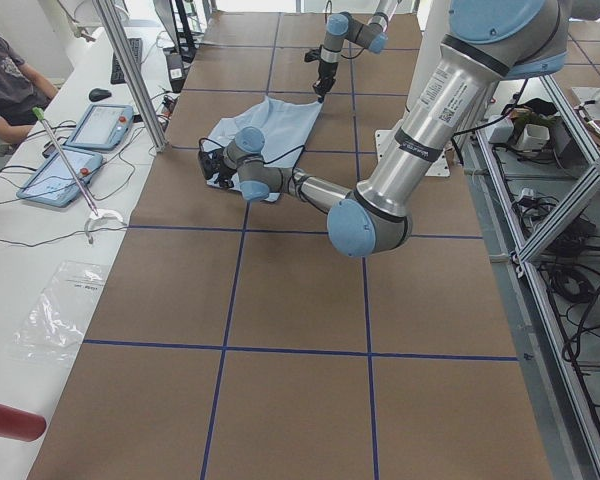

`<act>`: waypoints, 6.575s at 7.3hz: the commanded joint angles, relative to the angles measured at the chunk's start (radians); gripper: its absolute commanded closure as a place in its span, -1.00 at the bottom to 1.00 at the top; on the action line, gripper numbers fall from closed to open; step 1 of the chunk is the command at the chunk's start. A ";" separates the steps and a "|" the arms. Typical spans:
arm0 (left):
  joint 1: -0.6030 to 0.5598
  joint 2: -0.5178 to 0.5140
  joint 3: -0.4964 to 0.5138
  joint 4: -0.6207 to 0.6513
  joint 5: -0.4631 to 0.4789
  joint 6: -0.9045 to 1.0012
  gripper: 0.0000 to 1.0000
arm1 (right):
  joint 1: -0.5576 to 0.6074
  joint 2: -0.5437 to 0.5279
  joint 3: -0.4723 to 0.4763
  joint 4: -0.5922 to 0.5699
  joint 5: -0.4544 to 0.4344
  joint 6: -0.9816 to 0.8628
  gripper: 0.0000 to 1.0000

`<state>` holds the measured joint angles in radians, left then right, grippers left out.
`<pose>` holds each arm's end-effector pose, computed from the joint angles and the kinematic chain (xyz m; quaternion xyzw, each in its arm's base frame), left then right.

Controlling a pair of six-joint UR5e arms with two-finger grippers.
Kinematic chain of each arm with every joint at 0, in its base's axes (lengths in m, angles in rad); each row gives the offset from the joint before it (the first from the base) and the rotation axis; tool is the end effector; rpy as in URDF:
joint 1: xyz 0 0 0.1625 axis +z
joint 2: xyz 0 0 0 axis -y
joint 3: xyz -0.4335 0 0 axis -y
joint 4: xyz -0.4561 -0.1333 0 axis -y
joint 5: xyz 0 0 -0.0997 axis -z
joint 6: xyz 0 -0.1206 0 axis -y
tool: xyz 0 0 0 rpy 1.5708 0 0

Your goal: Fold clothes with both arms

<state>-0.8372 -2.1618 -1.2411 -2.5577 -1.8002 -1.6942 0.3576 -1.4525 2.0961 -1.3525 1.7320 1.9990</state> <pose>0.4738 -0.6838 0.3473 0.1158 0.5764 -0.3132 0.7458 -0.4953 -0.3067 0.3211 -0.0878 -0.4135 0.3157 0.8495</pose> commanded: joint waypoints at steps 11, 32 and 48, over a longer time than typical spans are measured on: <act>0.341 0.327 -0.480 0.078 -0.033 -0.295 -0.39 | 0.131 0.189 0.140 -0.324 0.101 0.109 -1.00; 0.020 -0.162 0.179 0.040 0.026 0.047 -0.99 | 0.121 0.381 -0.077 -0.321 0.020 0.025 -1.00; -0.129 0.327 -0.475 0.174 -0.289 0.225 -1.00 | -0.103 0.555 -0.386 -0.378 -0.130 -0.861 -1.00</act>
<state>-0.9671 -1.8394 -1.7127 -2.3842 -2.0893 -1.4701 0.2578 -0.9101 1.7260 -1.7264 1.6015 1.1454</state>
